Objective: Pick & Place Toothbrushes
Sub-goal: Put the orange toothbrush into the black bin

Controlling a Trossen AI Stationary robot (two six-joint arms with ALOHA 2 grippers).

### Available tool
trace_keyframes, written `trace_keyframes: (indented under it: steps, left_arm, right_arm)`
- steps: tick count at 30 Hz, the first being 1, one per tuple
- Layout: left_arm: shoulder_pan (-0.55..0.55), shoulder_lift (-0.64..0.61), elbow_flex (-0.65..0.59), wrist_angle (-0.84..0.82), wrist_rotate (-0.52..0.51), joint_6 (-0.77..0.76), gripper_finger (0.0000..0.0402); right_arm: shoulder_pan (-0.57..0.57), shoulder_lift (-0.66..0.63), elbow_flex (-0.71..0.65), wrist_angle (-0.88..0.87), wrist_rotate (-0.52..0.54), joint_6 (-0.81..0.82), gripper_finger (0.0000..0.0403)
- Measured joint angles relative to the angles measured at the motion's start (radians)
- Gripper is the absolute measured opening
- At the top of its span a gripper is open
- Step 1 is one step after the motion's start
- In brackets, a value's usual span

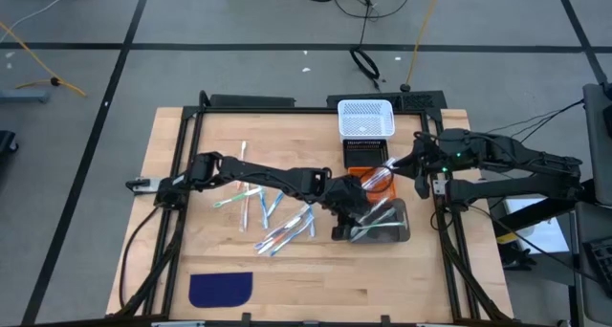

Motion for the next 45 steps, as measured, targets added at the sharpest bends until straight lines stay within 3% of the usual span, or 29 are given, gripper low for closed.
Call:
trace_keyframes:
  steps: [8,17,29,40,42,45]
  left_arm:
    - [-0.011,-0.006,0.000,-0.062,-0.001,0.006,0.0182]
    - [-0.012,-0.053,0.000,-0.430,-0.193,-0.079,0.0182]
    - [-0.050,-0.076,0.000,-0.758,-0.386,-0.231,0.0182]
    - [-0.089,-0.076,-0.003,-0.785,-0.413,-0.313,0.0182]
    - [-0.097,-0.089,-0.037,-0.729,-0.419,-0.292,0.0182]
    - [-0.100,-0.137,-0.139,-0.603,-0.331,-0.309,0.0182]
  right_arm:
    - [0.000,0.000,-0.055,0.003,0.000,-0.002,0.0075]
    - [0.000,0.000,-0.070,0.046,0.000,0.000,0.0075]
    - [0.000,0.001,-0.070,0.041,-0.003,0.000,0.0075]
    - [0.000,-0.001,-0.128,0.040,-0.004,0.000,0.0075]
    - [0.000,0.000,-0.134,0.039,-0.004,-0.002,0.0075]
    - [0.000,-0.002,-0.134,0.046,-0.004,-0.001,0.0075]
